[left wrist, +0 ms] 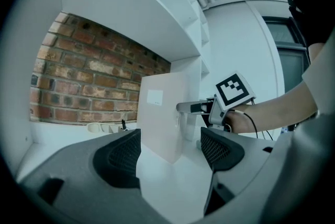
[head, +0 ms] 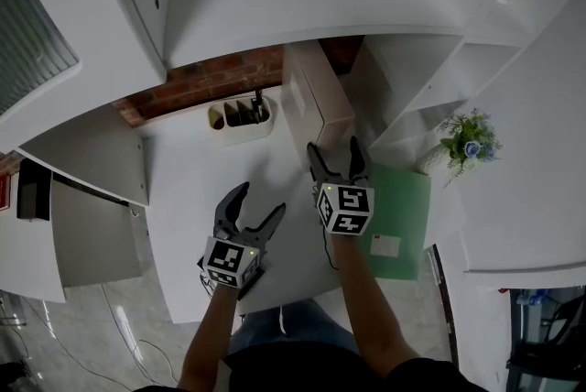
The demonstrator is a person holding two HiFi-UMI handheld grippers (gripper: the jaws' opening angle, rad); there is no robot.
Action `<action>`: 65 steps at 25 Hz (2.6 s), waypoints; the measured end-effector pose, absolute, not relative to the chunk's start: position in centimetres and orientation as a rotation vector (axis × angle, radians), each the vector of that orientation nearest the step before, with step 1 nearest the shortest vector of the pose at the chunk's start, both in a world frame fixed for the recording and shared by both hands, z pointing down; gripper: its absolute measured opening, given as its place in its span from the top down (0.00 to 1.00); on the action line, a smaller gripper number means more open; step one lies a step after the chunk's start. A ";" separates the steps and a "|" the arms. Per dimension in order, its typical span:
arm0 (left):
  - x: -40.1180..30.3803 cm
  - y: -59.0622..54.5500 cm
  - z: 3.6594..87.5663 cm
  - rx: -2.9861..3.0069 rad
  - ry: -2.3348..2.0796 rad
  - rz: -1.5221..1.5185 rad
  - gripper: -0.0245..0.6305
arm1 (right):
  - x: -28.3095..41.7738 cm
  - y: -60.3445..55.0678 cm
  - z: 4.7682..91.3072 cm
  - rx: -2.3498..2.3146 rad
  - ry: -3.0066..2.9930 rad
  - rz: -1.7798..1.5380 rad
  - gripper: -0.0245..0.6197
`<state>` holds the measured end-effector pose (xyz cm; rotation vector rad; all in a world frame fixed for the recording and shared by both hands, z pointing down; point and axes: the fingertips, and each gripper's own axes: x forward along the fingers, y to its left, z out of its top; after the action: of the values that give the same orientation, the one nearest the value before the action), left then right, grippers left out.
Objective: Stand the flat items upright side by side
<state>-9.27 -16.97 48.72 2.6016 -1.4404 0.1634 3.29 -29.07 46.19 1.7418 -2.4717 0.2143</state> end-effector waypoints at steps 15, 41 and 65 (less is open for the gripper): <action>5.7 -15.4 51.5 2.735 -0.962 0.243 0.45 | 19.7 -17.4 50.2 2.096 -2.164 0.409 0.36; 17.3 -16.6 64.0 2.134 -0.655 0.641 0.45 | 34.7 -14.3 64.0 1.632 -2.037 1.080 0.32; 17.4 -16.1 64.3 2.111 -0.735 0.689 0.44 | 32.5 -13.4 63.5 1.658 -2.034 1.065 0.34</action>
<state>17.44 -16.07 64.28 2.1106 -0.7348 0.6894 32.55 -13.35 63.46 1.6576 -2.0344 1.0651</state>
